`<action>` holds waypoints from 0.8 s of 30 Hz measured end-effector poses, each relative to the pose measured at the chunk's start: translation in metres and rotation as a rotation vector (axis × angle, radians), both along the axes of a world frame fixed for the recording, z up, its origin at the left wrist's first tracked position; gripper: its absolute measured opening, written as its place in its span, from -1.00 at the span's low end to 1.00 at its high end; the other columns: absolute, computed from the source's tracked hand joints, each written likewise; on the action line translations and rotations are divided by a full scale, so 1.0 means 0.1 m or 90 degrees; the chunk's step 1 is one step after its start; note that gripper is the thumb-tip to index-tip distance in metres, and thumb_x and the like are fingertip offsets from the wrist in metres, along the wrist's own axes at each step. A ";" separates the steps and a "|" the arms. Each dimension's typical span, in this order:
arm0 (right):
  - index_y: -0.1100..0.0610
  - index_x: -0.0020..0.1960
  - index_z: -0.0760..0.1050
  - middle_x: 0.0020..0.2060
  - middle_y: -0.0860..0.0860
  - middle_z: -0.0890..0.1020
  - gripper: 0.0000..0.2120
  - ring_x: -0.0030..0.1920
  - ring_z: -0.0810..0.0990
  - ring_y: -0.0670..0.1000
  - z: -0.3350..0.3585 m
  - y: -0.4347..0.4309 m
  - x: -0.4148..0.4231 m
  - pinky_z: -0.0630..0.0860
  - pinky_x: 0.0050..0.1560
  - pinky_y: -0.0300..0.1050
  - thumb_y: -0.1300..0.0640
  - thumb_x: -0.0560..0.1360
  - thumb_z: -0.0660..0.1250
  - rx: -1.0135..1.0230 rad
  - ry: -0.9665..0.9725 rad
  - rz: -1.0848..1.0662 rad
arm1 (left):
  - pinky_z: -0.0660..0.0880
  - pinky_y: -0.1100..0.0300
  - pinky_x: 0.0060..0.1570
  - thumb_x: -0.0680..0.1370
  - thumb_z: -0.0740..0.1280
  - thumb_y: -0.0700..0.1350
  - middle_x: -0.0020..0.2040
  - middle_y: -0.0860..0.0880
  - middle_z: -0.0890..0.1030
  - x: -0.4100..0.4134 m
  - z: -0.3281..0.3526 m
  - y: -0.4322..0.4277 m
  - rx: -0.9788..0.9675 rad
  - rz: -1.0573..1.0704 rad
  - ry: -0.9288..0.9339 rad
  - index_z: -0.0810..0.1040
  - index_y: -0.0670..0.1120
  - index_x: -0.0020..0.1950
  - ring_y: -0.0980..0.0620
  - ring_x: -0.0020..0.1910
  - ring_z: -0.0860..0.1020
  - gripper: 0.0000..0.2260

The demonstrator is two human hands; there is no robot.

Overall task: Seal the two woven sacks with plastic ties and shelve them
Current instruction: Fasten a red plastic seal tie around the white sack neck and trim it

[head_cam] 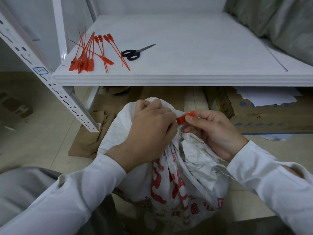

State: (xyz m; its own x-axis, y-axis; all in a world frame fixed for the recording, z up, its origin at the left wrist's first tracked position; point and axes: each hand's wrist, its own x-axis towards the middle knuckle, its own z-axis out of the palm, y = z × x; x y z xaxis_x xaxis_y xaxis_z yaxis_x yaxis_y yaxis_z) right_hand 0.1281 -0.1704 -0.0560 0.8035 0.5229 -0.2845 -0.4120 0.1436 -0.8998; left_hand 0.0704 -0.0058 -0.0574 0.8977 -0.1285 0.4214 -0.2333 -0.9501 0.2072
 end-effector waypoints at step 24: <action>0.34 -0.06 0.58 -0.13 0.23 0.70 -0.83 -0.14 0.72 0.06 -0.01 -0.04 -0.12 0.64 -0.14 -0.22 0.24 0.49 0.29 0.045 0.094 -0.097 | 0.33 0.31 0.01 0.41 0.50 -0.11 -0.34 0.10 0.59 -0.15 0.05 -0.07 -0.263 0.047 -0.025 0.66 -0.06 -0.31 0.13 -0.18 0.49 -0.90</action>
State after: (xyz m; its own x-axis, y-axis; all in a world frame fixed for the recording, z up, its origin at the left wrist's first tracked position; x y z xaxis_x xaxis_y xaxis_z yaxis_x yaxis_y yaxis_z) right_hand 0.1164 -0.1741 -0.0568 0.8270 0.4216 -0.3718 -0.5074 0.2752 -0.8166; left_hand 0.0551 -0.0125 -0.0526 0.8806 0.1225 0.4577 -0.1824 -0.8039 0.5661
